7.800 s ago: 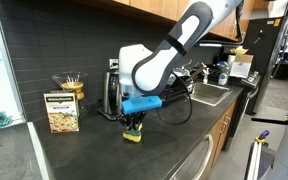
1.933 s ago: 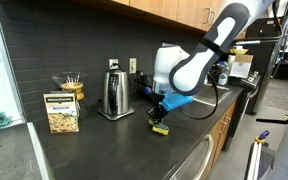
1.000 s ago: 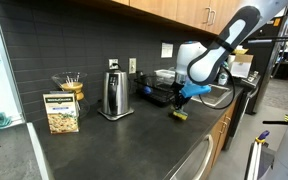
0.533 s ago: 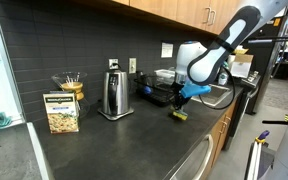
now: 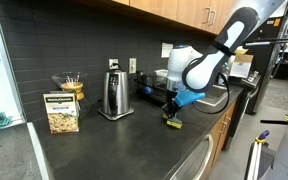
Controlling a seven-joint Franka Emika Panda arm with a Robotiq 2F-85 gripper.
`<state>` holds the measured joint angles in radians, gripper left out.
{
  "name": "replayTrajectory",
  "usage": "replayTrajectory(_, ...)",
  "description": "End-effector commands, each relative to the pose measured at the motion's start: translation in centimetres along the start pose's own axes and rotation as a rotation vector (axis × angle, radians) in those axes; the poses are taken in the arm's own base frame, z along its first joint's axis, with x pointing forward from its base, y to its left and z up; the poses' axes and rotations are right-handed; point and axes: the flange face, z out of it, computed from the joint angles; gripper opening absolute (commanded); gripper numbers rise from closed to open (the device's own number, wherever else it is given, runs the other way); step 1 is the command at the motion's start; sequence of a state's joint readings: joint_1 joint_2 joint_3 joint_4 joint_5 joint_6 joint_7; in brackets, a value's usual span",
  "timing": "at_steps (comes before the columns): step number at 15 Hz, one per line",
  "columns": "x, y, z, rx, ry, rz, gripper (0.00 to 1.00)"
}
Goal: Clean the counter
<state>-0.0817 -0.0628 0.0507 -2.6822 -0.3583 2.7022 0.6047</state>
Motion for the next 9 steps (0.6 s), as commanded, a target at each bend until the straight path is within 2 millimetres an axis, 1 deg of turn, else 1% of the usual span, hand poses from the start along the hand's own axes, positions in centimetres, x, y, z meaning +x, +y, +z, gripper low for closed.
replayTrajectory(1,-1.5,-3.0,0.8,0.011,-0.023,-0.060,0.03)
replayTrajectory(4,-2.5,-5.3,0.7,0.024,-0.025,-0.119,0.03)
replayTrajectory(9,-4.7,-9.3,-0.3,0.056,-0.009,-0.231,0.03)
